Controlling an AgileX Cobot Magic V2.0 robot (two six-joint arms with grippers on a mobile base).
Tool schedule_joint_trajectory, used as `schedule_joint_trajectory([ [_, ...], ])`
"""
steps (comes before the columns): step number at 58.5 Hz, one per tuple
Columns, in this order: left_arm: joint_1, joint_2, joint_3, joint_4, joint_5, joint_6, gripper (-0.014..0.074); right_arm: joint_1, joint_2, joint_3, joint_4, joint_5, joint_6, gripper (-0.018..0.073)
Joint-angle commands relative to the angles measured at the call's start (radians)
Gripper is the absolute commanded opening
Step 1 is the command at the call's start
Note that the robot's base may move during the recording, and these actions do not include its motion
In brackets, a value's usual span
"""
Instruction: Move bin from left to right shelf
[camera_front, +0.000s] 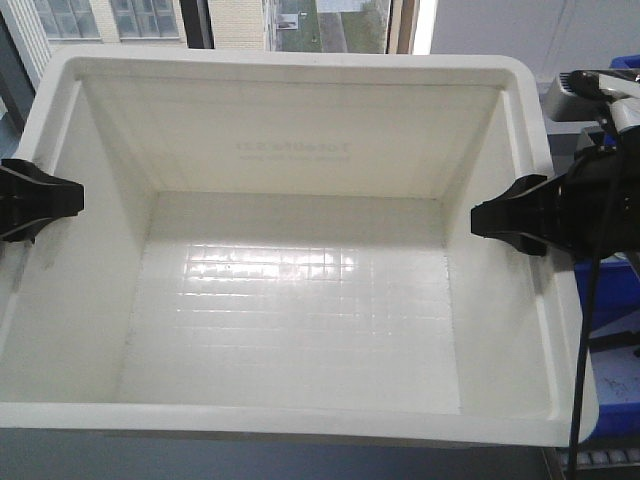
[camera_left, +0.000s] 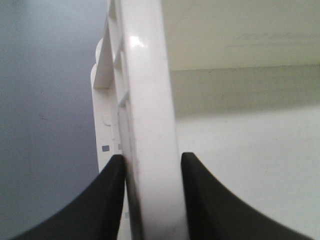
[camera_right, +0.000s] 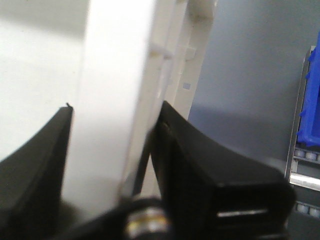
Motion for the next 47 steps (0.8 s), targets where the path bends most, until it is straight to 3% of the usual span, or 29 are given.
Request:
schedule_joint_trajectory([
  [1, -0.007, -0.029, -0.038, -0.065, -0.103, 0.026, -0.0006, 0.002, -0.035, -0.041, 0.061, -0.076, -0.055, -0.0004],
  [47, -0.007, -0.029, -0.038, -0.065, -0.103, 0.026, -0.0006, 0.002, -0.035, -0.041, 0.061, -0.077, -0.055, -0.0004],
])
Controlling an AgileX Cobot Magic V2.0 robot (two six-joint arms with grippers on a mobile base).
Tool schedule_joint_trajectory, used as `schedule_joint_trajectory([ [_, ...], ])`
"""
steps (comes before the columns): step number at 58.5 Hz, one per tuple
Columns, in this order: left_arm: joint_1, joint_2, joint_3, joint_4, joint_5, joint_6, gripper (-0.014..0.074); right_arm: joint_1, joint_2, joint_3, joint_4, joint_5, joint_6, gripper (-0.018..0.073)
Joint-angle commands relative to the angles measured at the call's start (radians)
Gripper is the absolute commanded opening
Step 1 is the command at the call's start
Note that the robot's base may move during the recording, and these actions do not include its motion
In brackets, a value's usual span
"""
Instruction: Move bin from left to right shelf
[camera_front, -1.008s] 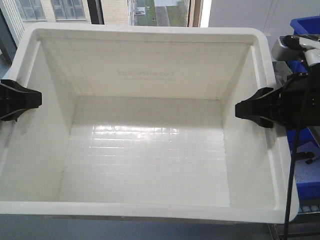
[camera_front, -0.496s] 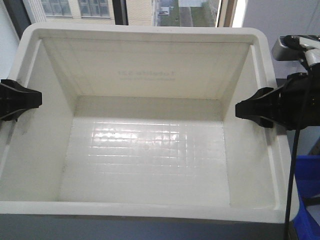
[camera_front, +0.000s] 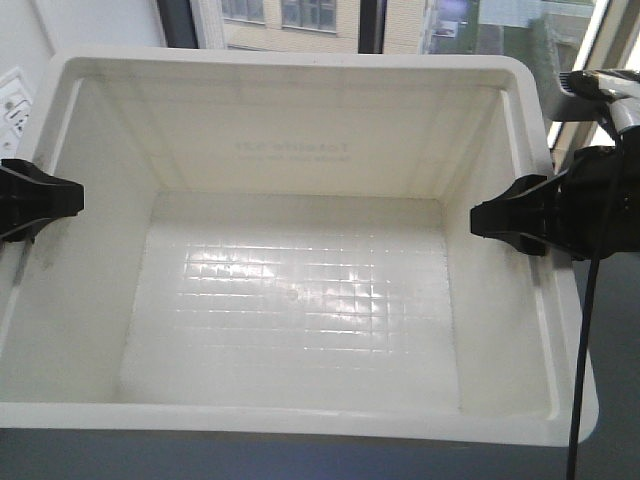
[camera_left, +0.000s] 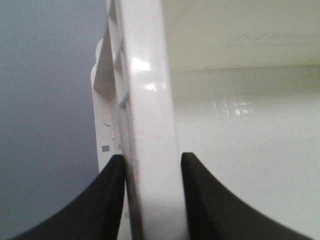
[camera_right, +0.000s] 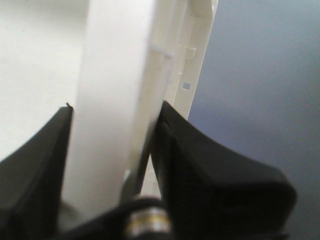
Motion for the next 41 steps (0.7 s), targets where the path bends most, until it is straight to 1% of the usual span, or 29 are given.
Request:
schedule_joint_trajectory([
  [1, -0.007, -0.029, -0.038, -0.065, -0.102, 0.026, -0.0006, 0.002, -0.035, -0.041, 0.062, -0.076, -0.054, -0.0004],
  [41, -0.007, -0.029, -0.038, -0.065, -0.102, 0.026, -0.0006, 0.002, -0.035, -0.041, 0.062, -0.076, -0.054, -0.0004],
])
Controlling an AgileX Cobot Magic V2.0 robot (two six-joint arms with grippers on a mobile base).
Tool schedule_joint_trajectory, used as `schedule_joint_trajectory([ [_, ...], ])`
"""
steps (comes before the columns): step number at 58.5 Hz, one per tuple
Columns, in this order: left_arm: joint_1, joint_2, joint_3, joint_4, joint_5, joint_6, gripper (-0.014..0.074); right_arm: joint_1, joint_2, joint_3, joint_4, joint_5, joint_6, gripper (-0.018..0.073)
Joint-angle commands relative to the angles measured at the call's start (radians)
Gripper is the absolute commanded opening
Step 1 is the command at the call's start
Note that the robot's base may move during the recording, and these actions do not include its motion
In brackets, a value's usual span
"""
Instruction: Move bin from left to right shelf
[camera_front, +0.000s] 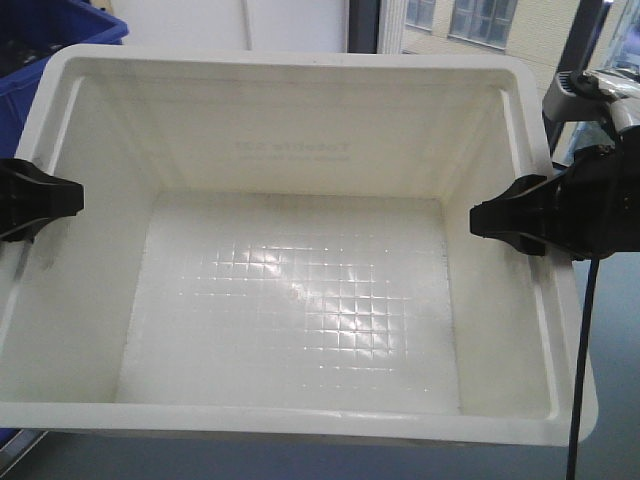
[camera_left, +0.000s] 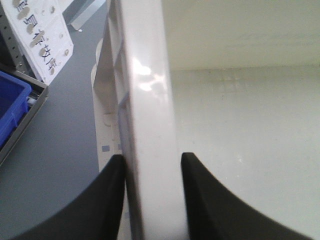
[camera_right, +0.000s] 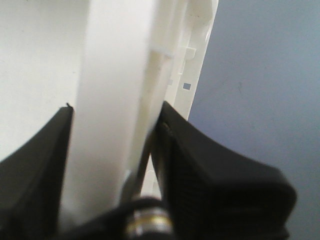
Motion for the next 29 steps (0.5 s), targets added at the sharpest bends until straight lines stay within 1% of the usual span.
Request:
schedule_joint_trajectory([
  [1, -0.007, -0.029, -0.038, -0.065, -0.102, 0.026, -0.0006, 0.002, -0.035, -0.041, 0.061, -0.076, -0.054, -0.0004],
  [29, -0.007, -0.029, -0.038, -0.065, -0.102, 0.026, -0.0006, 0.002, -0.035, -0.041, 0.061, -0.076, -0.054, -0.0004],
])
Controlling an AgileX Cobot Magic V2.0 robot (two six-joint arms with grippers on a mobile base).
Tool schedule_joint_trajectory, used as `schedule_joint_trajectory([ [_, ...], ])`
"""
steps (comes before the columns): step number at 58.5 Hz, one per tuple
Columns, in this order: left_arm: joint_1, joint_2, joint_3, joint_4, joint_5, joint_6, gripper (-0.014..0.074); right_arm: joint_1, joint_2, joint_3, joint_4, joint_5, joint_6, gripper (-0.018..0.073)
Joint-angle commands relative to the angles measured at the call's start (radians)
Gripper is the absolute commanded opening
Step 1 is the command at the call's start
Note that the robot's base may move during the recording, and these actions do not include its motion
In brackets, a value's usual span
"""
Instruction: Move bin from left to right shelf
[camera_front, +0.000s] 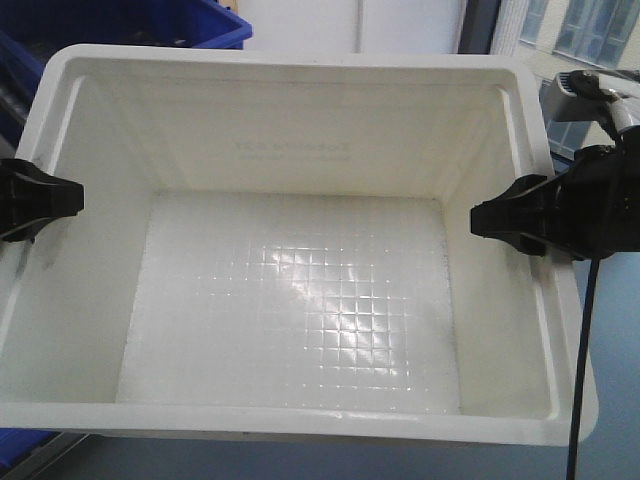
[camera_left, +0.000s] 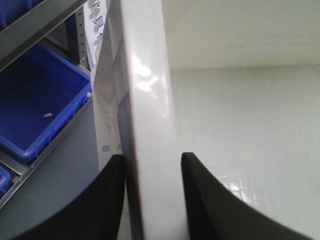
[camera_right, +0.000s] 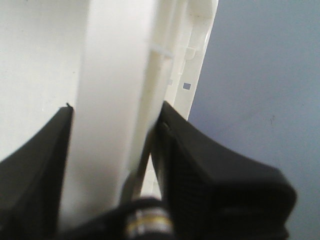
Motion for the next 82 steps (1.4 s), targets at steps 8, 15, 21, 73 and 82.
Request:
schedule_joint_trajectory([
  [8, -0.007, -0.029, -0.038, -0.065, -0.102, 0.026, -0.0006, 0.002, -0.035, -0.041, 0.061, -0.076, -0.054, -0.0004],
  [15, -0.007, -0.029, -0.038, -0.065, -0.102, 0.026, -0.0006, 0.002, -0.035, -0.041, 0.061, -0.076, -0.054, -0.0004],
  [21, -0.007, -0.029, -0.038, -0.065, -0.102, 0.026, -0.0006, 0.002, -0.035, -0.041, 0.061, -0.076, -0.054, -0.0004],
  [73, -0.007, -0.029, -0.038, -0.065, -0.102, 0.026, -0.0006, 0.002, -0.035, -0.041, 0.061, -0.076, -0.054, -0.0004],
  [82, -0.007, -0.029, -0.038, -0.065, -0.102, 0.026, -0.0006, 0.002, -0.035, -0.041, 0.061, -0.076, -0.054, -0.0004],
])
